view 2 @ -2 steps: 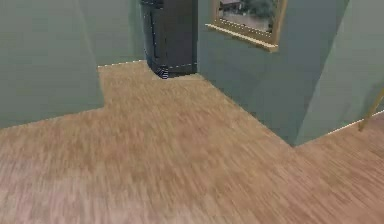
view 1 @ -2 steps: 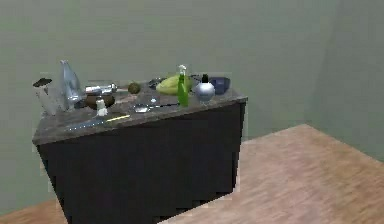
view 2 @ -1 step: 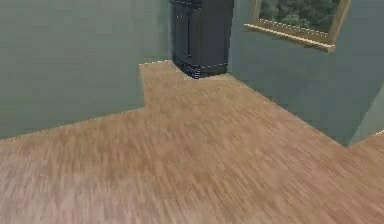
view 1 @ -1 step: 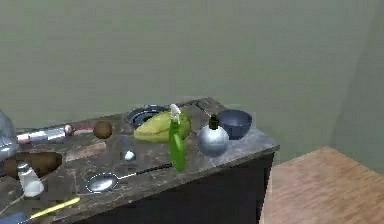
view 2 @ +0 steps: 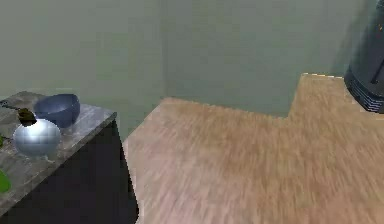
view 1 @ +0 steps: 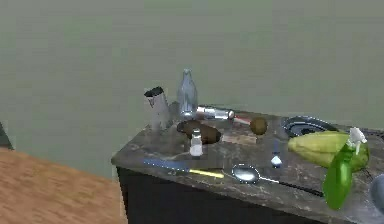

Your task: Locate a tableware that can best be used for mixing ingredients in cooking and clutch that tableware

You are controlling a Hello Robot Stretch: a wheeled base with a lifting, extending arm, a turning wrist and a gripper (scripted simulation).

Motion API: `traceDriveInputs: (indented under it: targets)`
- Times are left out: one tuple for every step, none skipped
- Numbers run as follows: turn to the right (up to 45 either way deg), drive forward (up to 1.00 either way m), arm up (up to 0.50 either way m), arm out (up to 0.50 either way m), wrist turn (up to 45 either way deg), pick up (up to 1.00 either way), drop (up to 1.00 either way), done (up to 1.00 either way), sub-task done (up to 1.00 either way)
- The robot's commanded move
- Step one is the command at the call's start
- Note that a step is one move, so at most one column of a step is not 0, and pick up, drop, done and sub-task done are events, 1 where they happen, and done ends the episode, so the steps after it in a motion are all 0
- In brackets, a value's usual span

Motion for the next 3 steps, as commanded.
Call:
traceDriveInputs:
  targets:
    - [-30.0,0.00,0.00,0.00,0.0,0.00,0.00,0.00,0.00]
    - [0.0,0.00,0.50,0.00,0.0,0.00,0.00,0.00,0.00]
    - [0.0,0.00,0.38,0.00,0.0,0.00,0.00,0.00,0.00]
